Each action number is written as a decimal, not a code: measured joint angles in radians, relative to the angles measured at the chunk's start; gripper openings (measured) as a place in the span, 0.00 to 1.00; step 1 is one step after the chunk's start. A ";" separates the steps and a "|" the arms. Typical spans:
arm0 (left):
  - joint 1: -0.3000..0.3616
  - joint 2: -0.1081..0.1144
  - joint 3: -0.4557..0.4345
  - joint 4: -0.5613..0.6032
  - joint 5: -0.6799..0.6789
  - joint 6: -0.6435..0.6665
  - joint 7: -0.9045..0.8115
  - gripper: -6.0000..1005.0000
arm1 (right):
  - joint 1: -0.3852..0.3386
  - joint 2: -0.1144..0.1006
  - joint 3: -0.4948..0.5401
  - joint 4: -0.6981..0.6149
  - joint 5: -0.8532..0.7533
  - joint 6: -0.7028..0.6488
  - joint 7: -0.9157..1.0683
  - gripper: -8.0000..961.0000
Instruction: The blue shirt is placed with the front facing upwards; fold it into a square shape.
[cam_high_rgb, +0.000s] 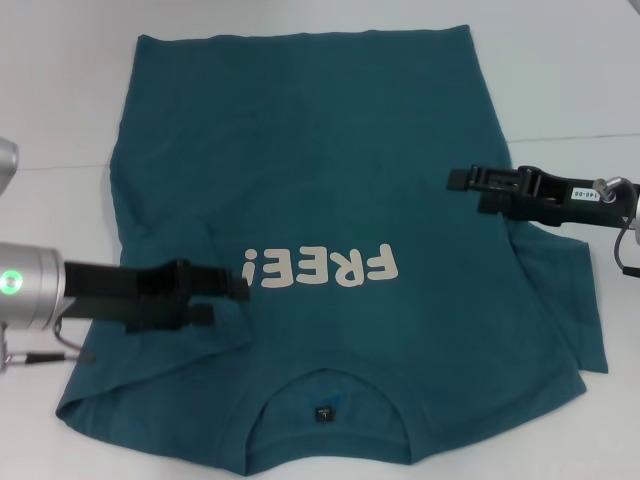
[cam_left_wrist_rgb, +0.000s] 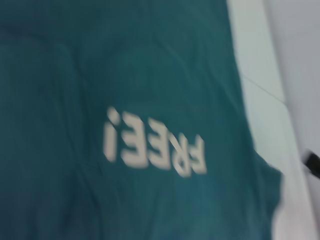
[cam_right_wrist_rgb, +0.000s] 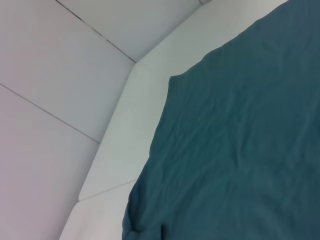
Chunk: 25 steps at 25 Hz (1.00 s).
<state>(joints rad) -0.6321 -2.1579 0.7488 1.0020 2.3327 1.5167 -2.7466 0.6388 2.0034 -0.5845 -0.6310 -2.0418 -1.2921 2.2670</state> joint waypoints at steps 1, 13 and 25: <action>0.008 0.001 -0.002 0.001 -0.015 0.026 0.011 0.66 | 0.000 0.000 0.000 0.003 0.000 -0.001 -0.001 0.95; 0.119 0.027 -0.031 0.012 -0.209 0.077 0.186 0.66 | -0.011 -0.001 0.000 0.022 0.000 -0.006 -0.012 0.95; 0.210 0.032 -0.066 -0.042 -0.364 0.255 0.768 0.66 | -0.020 -0.008 -0.008 0.022 -0.005 -0.034 -0.024 0.95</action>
<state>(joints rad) -0.4223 -2.1257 0.6824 0.9602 1.9692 1.7713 -1.9790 0.6187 1.9951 -0.5928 -0.6089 -2.0467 -1.3256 2.2426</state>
